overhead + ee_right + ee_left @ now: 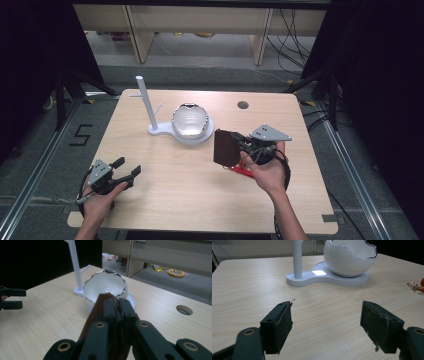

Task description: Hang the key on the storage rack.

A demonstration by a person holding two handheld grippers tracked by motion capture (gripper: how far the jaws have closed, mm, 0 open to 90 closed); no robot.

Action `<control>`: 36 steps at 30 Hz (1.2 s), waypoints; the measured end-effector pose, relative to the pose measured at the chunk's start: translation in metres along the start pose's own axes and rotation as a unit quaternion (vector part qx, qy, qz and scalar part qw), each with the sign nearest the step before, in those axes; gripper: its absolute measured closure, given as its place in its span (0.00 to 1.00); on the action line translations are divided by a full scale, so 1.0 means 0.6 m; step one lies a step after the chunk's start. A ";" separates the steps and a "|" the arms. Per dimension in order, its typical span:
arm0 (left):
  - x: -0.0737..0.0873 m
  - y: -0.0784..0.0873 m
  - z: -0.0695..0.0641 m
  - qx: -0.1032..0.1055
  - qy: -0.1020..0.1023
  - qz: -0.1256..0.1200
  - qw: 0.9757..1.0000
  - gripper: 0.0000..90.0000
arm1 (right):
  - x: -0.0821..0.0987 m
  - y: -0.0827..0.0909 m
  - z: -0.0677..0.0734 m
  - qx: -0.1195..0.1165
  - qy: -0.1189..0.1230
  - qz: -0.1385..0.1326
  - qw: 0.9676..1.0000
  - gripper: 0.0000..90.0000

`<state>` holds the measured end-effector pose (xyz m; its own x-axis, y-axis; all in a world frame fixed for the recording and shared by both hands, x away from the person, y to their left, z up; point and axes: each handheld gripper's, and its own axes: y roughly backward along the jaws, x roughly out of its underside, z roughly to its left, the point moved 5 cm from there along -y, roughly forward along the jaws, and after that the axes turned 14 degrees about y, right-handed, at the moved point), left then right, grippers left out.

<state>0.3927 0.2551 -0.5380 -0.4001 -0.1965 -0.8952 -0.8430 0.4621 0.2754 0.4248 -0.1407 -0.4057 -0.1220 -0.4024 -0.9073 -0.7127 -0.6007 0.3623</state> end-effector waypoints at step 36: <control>0.000 0.000 0.001 0.001 0.003 0.001 1.000 0.27 | -0.112 -0.098 -0.025 0.011 0.004 -0.054 0.999 0.96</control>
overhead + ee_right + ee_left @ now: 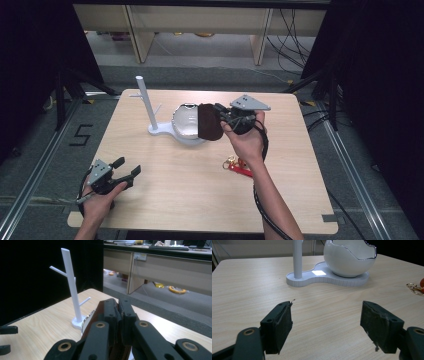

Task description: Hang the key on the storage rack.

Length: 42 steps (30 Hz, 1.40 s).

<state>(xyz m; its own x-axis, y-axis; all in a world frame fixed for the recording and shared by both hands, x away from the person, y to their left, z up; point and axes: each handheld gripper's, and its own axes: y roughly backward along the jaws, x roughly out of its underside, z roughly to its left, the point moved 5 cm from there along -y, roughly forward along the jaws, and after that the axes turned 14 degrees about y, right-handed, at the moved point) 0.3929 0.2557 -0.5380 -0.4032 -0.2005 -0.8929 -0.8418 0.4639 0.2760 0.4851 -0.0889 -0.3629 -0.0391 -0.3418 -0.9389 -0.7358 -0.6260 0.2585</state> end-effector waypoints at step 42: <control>-0.001 -0.002 0.002 0.002 0.006 -0.003 1.000 0.27 | -0.008 -0.154 0.001 -0.006 0.018 0.019 1.000 0.96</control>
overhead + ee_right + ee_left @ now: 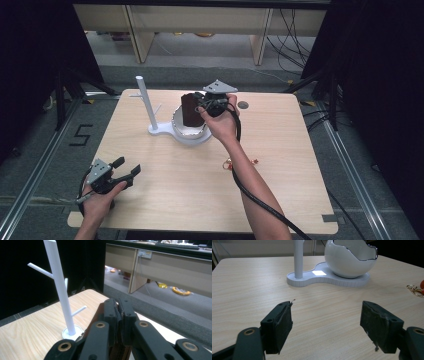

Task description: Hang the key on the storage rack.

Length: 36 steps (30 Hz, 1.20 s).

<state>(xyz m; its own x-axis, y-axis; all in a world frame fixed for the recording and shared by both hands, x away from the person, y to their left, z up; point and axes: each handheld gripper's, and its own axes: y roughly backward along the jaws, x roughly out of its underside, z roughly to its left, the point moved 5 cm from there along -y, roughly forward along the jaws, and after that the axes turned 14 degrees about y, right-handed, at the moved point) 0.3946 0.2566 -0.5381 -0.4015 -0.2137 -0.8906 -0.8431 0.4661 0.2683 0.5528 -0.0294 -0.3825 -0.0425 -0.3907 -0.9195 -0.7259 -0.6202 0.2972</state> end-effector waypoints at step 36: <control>0.000 0.001 -0.001 0.001 -0.002 0.002 1.000 0.27 | 0.070 -0.053 0.003 -0.003 0.021 0.056 0.998 0.75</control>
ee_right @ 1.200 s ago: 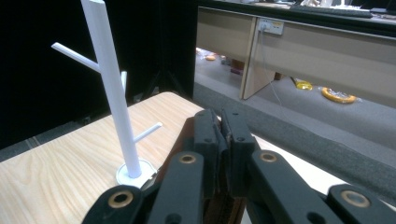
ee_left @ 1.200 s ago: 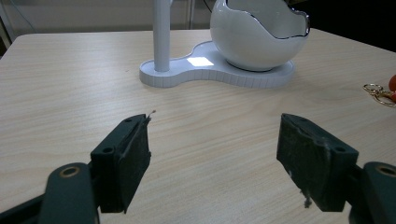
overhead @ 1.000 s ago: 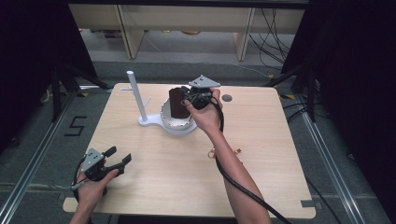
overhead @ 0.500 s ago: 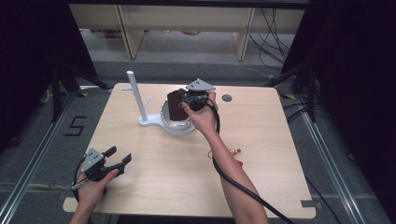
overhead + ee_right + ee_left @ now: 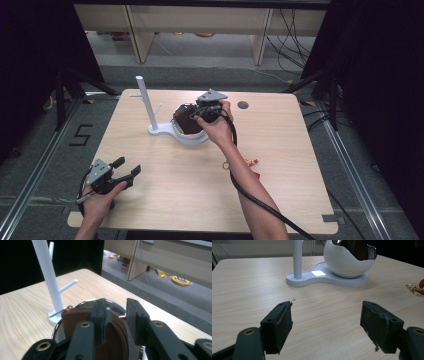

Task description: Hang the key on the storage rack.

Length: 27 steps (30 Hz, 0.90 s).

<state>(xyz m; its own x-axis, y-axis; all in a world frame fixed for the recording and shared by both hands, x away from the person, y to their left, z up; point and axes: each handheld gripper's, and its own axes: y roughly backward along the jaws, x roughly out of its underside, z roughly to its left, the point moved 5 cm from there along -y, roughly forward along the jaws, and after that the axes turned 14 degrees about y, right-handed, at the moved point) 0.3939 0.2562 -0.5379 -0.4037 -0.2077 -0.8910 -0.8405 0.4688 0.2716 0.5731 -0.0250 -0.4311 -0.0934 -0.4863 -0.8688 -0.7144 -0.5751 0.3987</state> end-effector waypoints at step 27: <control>0.000 -0.003 0.000 -0.008 0.000 0.008 1.000 0.28 | 0.157 0.204 -0.066 -0.069 -0.131 0.233 0.961 0.61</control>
<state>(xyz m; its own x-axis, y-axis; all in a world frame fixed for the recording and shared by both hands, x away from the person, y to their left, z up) 0.3954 0.2554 -0.5386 -0.4176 -0.1996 -0.8864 -0.8391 0.4591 0.2919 0.5041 -0.1675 -0.4525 -0.5646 -0.5402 -0.6240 -0.4561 -0.4260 0.7814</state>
